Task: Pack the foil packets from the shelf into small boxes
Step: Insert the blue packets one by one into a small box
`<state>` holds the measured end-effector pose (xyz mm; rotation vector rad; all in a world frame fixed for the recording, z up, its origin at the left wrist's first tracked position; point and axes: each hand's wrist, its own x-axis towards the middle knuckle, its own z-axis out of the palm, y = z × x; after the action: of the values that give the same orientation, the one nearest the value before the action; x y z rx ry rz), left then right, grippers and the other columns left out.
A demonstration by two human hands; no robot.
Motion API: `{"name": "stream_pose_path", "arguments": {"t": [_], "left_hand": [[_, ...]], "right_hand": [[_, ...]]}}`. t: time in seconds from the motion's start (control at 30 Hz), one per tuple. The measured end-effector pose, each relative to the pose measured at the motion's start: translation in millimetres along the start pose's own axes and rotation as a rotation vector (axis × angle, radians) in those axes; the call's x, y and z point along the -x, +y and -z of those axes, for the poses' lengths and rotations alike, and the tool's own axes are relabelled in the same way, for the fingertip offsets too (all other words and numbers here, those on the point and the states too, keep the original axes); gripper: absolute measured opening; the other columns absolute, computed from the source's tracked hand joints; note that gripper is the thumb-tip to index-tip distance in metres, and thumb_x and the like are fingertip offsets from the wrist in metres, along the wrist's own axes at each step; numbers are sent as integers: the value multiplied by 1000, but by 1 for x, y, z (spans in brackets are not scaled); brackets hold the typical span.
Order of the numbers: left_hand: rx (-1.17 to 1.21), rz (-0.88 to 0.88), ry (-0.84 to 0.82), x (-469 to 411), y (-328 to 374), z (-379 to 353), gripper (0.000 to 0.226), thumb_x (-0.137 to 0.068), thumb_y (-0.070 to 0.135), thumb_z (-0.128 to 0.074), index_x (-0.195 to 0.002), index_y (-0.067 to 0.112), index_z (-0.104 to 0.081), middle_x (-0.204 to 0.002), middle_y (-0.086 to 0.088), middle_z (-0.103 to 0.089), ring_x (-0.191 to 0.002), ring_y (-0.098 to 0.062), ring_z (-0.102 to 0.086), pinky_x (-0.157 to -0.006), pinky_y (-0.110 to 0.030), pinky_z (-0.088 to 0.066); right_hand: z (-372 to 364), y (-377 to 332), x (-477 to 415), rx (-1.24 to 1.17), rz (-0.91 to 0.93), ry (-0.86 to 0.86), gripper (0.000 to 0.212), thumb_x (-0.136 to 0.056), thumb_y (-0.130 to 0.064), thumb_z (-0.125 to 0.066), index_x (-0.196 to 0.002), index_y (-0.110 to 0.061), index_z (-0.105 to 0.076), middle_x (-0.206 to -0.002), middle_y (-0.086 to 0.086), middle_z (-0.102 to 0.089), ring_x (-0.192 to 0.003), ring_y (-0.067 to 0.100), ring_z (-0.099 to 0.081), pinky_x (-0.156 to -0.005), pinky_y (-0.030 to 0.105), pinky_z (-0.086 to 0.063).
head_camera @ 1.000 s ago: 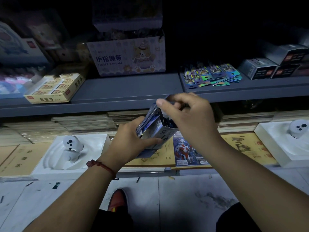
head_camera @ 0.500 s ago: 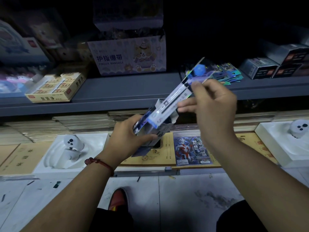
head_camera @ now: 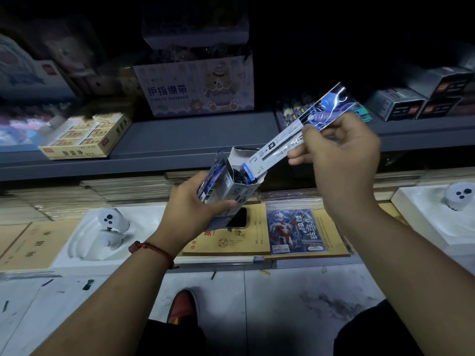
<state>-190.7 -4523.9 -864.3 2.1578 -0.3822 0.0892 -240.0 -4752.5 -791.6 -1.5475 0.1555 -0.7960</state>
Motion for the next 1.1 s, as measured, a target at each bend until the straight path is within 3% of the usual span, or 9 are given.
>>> {"name": "stream_pose_path", "arguments": {"t": [0.1,0.23,0.33,0.43,0.5,0.63,0.73,0.87,1.1], "left_hand": [[-13,-17,6,1,2,-1,55,-74,41,-87,-123,29,-66,-112,18,-73,-102,2,-68,-81,-23,-60],[-47,-59,15,2,4,-2,56,-76,43,-84,-126,25,-65,-118,12,-72,-105,-5,-68,-76,-11,-55],[-47,-75,19,3,6,-2,59,-76,44,-84,-128,26,-64,-119,12,-72,-106,-5,-67,-80,-18,-58],[-40,-68,32,4,6,-1,57,-75,41,-85,-126,25,-65,-117,11,-72,-104,-5,-67,-76,-7,-52],[-20,-48,32,3,6,0,54,-75,37,-87,-124,25,-65,-114,13,-71,-103,-3,-67,-74,-3,-50],[4,-30,30,3,7,2,53,-75,36,-86,-122,30,-64,-106,24,-67,-99,5,-65,-71,-2,-49],[-7,-52,33,5,9,2,52,-74,36,-87,-121,25,-66,-108,19,-69,-98,3,-65,-72,-2,-49],[2,-71,21,7,14,2,50,-71,43,-85,-115,32,-62,-100,28,-63,-94,10,-62,-71,-3,-49],[-1,-88,37,13,18,1,51,-73,39,-87,-116,35,-62,-101,29,-63,-97,9,-62,-72,-1,-48]], "right_hand": [[-4,0,4,42,23,-41,4,-94,1,-62,-91,1,-61,-60,-4,-68,-55,27,-72,-59,54,-60],[-12,8,10,171,26,-189,12,-94,-3,-66,-83,-4,-60,-57,3,-66,-47,20,-69,-48,39,-56],[-19,18,15,392,104,-283,21,-91,-14,-71,-78,-2,-59,-56,13,-62,-47,22,-63,-49,34,-51],[-20,23,18,524,93,-359,24,-89,-18,-72,-74,-3,-61,-56,7,-59,-52,20,-54,-52,28,-42],[-20,24,20,569,49,-411,24,-89,-20,-72,-76,-3,-63,-63,9,-62,-60,22,-56,-52,28,-38],[-19,15,20,532,31,-382,19,-93,-30,-70,-88,-12,-67,-65,4,-63,-62,21,-63,-56,29,-46],[-19,11,18,522,108,-304,20,-91,-22,-70,-79,-6,-63,-61,13,-62,-58,33,-63,-55,40,-52],[-19,13,20,561,153,-315,23,-89,-16,-70,-75,0,-62,-61,16,-61,-57,37,-62,-53,43,-51],[-23,15,25,648,178,-433,20,-88,-11,-73,-70,-5,-67,-61,9,-62,-57,23,-56,-51,29,-39]]}}
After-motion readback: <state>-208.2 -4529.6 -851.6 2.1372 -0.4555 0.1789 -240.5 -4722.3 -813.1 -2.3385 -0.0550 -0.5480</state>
